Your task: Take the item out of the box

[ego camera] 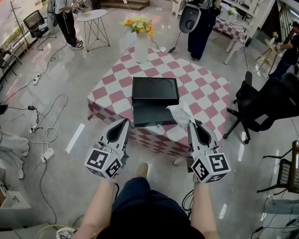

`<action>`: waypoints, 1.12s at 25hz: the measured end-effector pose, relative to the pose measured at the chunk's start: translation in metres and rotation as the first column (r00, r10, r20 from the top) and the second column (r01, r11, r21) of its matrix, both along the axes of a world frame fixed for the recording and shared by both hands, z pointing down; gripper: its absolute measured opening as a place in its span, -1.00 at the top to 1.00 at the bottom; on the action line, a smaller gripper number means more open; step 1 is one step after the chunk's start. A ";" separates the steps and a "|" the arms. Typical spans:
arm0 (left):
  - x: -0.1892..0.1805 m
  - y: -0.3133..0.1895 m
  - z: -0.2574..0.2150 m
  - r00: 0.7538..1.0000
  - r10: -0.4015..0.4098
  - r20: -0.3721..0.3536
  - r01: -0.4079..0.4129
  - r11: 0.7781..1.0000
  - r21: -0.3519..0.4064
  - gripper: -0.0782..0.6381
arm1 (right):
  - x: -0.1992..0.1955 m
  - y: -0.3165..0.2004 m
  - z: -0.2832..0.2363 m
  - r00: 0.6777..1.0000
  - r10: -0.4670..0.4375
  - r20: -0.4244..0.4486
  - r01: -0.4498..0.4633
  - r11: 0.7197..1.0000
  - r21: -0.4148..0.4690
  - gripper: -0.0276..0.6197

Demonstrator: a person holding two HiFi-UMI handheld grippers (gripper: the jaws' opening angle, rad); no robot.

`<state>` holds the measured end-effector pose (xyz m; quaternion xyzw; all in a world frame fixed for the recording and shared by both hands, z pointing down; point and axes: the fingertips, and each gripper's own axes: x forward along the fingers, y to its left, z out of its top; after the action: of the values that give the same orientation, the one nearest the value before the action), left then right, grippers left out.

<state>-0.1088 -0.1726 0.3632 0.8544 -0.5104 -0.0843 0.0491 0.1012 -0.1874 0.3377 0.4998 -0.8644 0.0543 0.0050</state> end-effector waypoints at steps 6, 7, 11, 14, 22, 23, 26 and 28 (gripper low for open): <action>0.000 0.007 0.000 1.000 0.003 0.003 -0.003 1.000 0.006 0.78 | 0.002 0.008 -0.002 1.000 0.000 0.002 0.000 1.000 0.008 0.81; 0.001 0.009 0.000 1.000 0.001 0.002 -0.001 1.000 0.006 0.78 | 0.002 0.009 -0.002 1.000 0.000 0.002 0.000 1.000 0.008 0.81; 0.003 0.013 -0.001 1.000 -0.002 0.003 0.002 1.000 0.003 0.78 | 0.005 0.013 -0.002 1.000 0.001 0.002 -0.001 1.000 0.007 0.81; 0.004 0.014 -0.001 1.000 -0.001 0.003 0.001 1.000 0.003 0.78 | 0.007 0.015 -0.002 1.000 0.003 0.004 -0.003 1.000 0.007 0.81; 0.009 0.019 0.003 1.000 0.001 0.007 -0.001 1.000 -0.001 0.78 | 0.012 0.020 0.004 1.000 0.005 0.015 -0.005 1.000 -0.002 0.81; 0.009 0.019 0.003 1.000 0.001 0.008 -0.001 1.000 -0.003 0.78 | 0.012 0.021 0.005 1.000 0.005 0.017 -0.005 1.000 -0.003 0.81; 0.008 0.020 0.004 1.000 -0.001 0.010 0.001 1.000 -0.005 0.78 | 0.012 0.021 0.007 1.000 0.003 0.021 -0.003 1.000 -0.005 0.81; 0.009 0.020 0.004 1.000 0.001 0.012 0.000 1.000 -0.006 0.78 | 0.013 0.022 0.007 1.000 0.003 0.023 -0.003 1.000 -0.007 0.81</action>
<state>-0.0993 -0.1522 0.3672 0.8548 -0.5108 -0.0777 0.0488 0.1141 -0.1653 0.3449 0.5004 -0.8635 0.0630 -0.0035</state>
